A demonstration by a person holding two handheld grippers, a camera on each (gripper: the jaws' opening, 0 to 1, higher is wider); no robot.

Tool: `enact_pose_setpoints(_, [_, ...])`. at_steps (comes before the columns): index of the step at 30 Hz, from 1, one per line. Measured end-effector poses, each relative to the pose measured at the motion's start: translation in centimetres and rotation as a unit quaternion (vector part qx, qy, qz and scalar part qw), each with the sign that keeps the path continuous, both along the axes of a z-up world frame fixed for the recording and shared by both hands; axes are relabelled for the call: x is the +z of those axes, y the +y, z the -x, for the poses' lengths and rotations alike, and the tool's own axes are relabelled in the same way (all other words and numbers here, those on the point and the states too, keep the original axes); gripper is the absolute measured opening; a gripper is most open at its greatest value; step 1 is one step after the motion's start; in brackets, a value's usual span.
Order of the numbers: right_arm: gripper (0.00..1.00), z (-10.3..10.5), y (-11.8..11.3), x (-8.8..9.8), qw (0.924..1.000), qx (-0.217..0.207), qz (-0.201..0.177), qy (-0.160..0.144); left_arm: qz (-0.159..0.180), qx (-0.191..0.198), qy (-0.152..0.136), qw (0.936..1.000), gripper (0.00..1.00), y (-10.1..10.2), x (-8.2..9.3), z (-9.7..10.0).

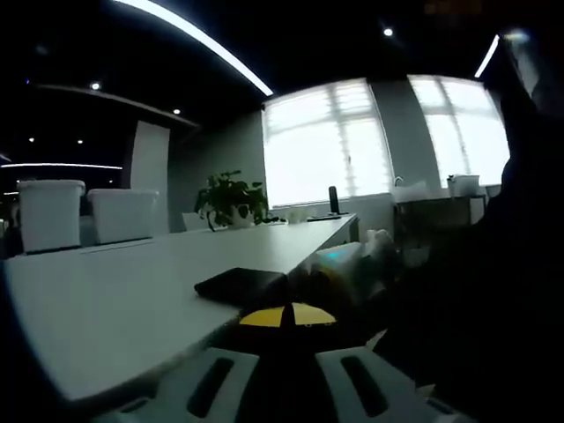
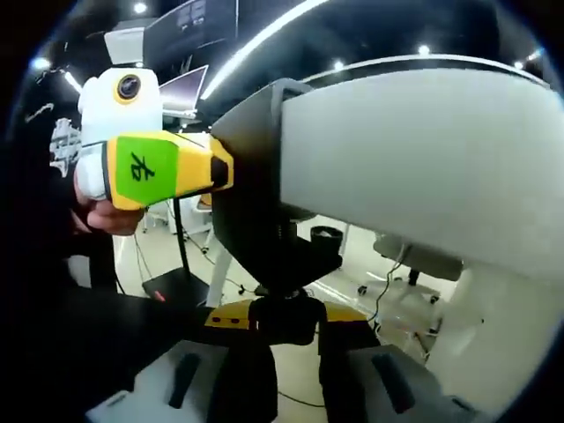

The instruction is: Clamp the fixed fixture on the desktop, loosen the retaining clip, secure it to the edge of the desk, and tighten the retaining clip.

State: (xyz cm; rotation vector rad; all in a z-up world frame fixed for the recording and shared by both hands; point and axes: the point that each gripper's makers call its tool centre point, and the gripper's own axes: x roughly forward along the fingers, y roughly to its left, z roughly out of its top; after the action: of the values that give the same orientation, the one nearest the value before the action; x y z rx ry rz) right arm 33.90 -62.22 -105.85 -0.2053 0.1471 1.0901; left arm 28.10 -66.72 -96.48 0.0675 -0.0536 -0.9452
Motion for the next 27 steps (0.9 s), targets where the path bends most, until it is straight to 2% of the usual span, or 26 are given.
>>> enact_pose_setpoints(1, [0.24, 0.0, 0.2, 0.2, 0.9997, 0.012, 0.001, -0.022, -0.001, -0.001, 0.0, 1.0, 0.01, 0.0, 0.0, 0.0])
enact_pose_setpoints(4, [0.24, 0.3, 0.3, 0.4, 0.9997, 0.017, -0.001, -0.019, 0.001, -0.002, 0.002, 1.0, 0.01, 0.0, 0.0, 0.0])
enact_pose_setpoints(7, [0.25, 0.3, 0.4, 0.6, 0.9995, 0.008, 0.012, -0.029, 0.001, -0.002, 0.002, 1.0, 0.01, 0.0, 0.0, -0.1])
enact_pose_setpoints(9, [0.25, 0.1, 0.2, 0.4, 0.9995, -0.015, 0.023, -0.018, 0.001, -0.001, 0.002, 1.0, 0.01, 0.0, 0.0, -0.1])
enact_pose_setpoints(11, [0.27, -0.1, -0.2, 0.6, 0.9984, -0.039, 0.031, -0.029, 0.001, -0.002, 0.003, 1.0, 0.01, 0.0, 0.0, -0.1])
enact_pose_setpoints(13, [0.28, 0.0, -0.5, 0.6, 0.9966, -0.079, 0.016, -0.019, 0.001, -0.003, 0.003, 1.0, 0.01, 0.0, 0.0, -0.1])
enact_pose_setpoints(15, [0.36, 0.3, -1.0, 0.7, 0.9921, -0.125, 0.0, -0.008, 0.004, -0.005, 0.006, 1.0, 0.01, 0.1, 0.0, -0.1])
enact_pose_setpoints(18, [0.42, 1.4, -1.8, 1.4, 0.9777, -0.207, -0.034, -0.017, 0.007, -0.007, 0.012, 0.9999, 0.01, 0.1, 0.1, -0.1])
enact_pose_setpoints(20, [0.44, 1.9, -2.2, 1.0, 0.9679, -0.249, -0.024, -0.026, 0.006, -0.006, 0.012, 0.9999, 0.01, 0.1, 0.1, -0.1])
enact_pose_setpoints(21, [0.44, 2.1, -2.5, 0.9, 0.9582, -0.283, -0.021, -0.033, 0.005, -0.005, 0.013, 0.9999, 0.01, 0.1, 0.1, 0.0])
enact_pose_setpoints(23, [0.45, 1.8, -2.8, 0.6, 0.9441, -0.327, -0.02, -0.032, 0.009, -0.005, 0.017, 0.9998, 0.01, 0.1, 0.1, -0.1])
enact_pose_setpoints(25, [0.48, 2.0, -3.5, 1.4, 0.9246, -0.377, -0.045, -0.035, 0.013, -0.005, 0.022, 0.9997, 0.01, 0.2, 0.1, -0.1])
enact_pose_setpoints(26, [0.49, 2.1, -3.6, 1.6, 0.9183, -0.391, -0.049, -0.036, 0.014, -0.005, 0.022, 0.9996, 0.01, 0.2, 0.1, -0.1])
enact_pose_setpoints(27, [0.49, 2.1, -3.2, 1.6, 0.9197, -0.389, -0.04, -0.037, 0.012, -0.007, 0.021, 0.9997, 0.01, 0.1, 0.1, 0.0])
